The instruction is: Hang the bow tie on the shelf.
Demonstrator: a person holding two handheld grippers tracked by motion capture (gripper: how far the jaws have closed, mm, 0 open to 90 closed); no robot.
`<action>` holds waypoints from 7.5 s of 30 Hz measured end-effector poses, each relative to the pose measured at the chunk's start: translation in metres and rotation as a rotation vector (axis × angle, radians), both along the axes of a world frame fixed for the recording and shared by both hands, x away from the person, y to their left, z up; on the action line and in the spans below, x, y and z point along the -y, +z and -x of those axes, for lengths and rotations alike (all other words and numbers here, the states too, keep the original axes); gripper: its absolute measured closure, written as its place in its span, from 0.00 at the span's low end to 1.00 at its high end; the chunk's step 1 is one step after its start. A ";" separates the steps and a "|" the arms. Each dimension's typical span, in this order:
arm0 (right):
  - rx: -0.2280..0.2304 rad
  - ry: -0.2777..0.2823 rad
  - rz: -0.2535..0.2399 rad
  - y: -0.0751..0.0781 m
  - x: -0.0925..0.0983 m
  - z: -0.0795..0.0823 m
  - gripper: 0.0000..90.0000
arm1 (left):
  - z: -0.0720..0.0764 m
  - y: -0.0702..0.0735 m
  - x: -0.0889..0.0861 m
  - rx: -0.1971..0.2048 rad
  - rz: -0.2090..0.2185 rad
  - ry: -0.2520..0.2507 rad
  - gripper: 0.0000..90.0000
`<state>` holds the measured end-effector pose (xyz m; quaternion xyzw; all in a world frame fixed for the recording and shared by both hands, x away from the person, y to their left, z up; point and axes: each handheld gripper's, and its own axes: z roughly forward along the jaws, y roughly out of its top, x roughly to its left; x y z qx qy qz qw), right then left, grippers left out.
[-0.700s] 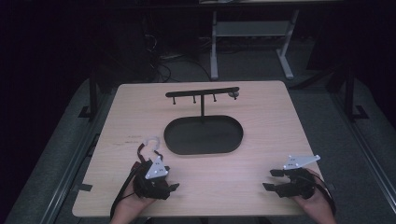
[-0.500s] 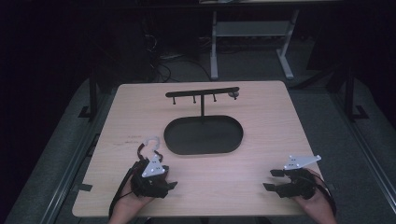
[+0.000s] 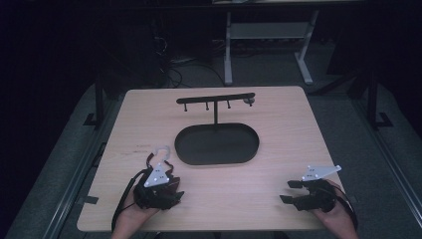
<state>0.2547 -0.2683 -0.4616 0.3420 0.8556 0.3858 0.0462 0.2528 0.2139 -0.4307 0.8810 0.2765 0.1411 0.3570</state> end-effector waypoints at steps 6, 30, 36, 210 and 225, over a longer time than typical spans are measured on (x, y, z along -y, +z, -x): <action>0.000 -0.001 -0.002 0.001 -0.001 0.002 0.38 | -0.002 0.003 -0.004 0.011 0.002 0.005 0.36; 0.015 -0.008 -0.012 0.004 0.000 0.003 0.38 | -0.015 0.022 -0.025 0.037 0.005 0.051 0.37; 0.012 -0.011 -0.013 0.005 -0.002 0.004 0.38 | -0.023 0.024 -0.033 0.033 -0.001 0.074 0.39; 0.016 -0.011 -0.017 0.006 -0.003 0.001 0.38 | -0.071 0.033 -0.067 0.054 -0.043 0.167 0.98; 0.020 -0.006 -0.013 0.006 -0.004 0.001 0.38 | -0.066 0.048 -0.061 0.096 -0.027 0.137 0.98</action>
